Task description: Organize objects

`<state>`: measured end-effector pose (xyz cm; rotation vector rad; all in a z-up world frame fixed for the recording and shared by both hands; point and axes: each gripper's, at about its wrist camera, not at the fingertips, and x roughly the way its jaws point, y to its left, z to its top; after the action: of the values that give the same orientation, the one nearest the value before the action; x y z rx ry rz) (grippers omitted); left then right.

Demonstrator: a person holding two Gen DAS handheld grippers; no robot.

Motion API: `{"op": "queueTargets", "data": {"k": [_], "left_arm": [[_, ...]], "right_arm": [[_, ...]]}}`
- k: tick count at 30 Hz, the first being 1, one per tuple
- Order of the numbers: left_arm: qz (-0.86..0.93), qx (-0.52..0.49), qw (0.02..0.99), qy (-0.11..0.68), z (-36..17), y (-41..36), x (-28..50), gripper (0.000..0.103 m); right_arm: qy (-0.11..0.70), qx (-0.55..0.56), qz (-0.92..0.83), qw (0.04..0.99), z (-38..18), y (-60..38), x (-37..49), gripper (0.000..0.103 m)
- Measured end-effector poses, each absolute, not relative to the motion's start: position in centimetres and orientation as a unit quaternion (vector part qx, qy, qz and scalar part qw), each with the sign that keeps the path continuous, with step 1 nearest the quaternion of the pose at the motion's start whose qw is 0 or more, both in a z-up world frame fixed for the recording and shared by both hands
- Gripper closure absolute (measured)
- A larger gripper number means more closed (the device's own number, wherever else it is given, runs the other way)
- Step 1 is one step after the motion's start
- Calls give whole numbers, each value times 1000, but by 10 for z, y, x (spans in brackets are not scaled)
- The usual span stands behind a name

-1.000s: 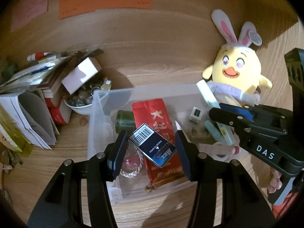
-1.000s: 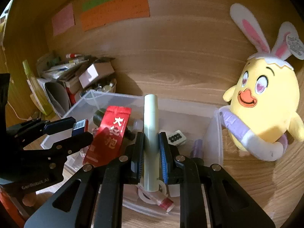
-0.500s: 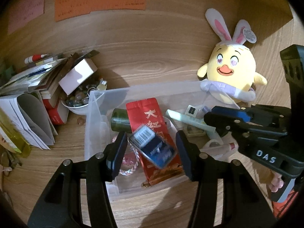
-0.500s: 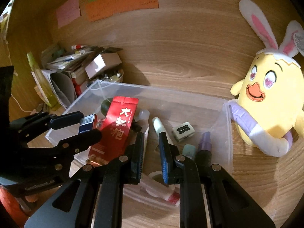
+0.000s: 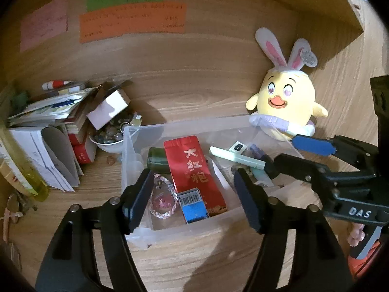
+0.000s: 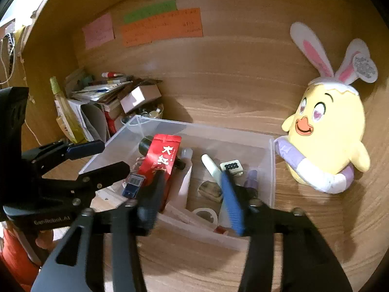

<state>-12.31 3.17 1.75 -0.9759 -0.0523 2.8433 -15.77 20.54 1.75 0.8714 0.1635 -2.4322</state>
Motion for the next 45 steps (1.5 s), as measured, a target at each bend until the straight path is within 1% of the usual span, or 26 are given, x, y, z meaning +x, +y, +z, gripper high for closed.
{"op": "queueTargets", "data": {"k": [1, 4, 5, 6, 7, 8, 10, 14, 19, 45], "left_arm": [[944, -321, 67, -18, 19, 31, -120, 28], [949, -309, 66, -17, 25, 30, -110, 20], [950, -305, 65, -16, 26, 30, -107, 19], [951, -301, 64, -15, 28, 29, -104, 15], [953, -297, 62, -14, 29, 29, -100, 11], [953, -295, 61, -13, 30, 29, -98, 9], [955, -291, 60, -10, 33, 29, -92, 8], [956, -289, 60, -10, 34, 29, -85, 6], [955, -291, 59, -13, 32, 28, -78, 6], [950, -303, 66, -25, 24, 27, -69, 5]], "right_arm": [[60, 319, -906, 272, 19, 206, -154, 45], [61, 309, -910, 271, 24, 209, -146, 38], [60, 306, -911, 271, 26, 210, -143, 34], [60, 302, -912, 270, 28, 211, -140, 31], [60, 300, -913, 270, 29, 211, -138, 27], [60, 295, -915, 267, 31, 213, -135, 23], [60, 290, -918, 264, 33, 215, -130, 21], [55, 287, -920, 260, 34, 219, -123, 17], [48, 293, -920, 256, 28, 223, -118, 15], [66, 297, -918, 256, 20, 224, -100, 13]]}}
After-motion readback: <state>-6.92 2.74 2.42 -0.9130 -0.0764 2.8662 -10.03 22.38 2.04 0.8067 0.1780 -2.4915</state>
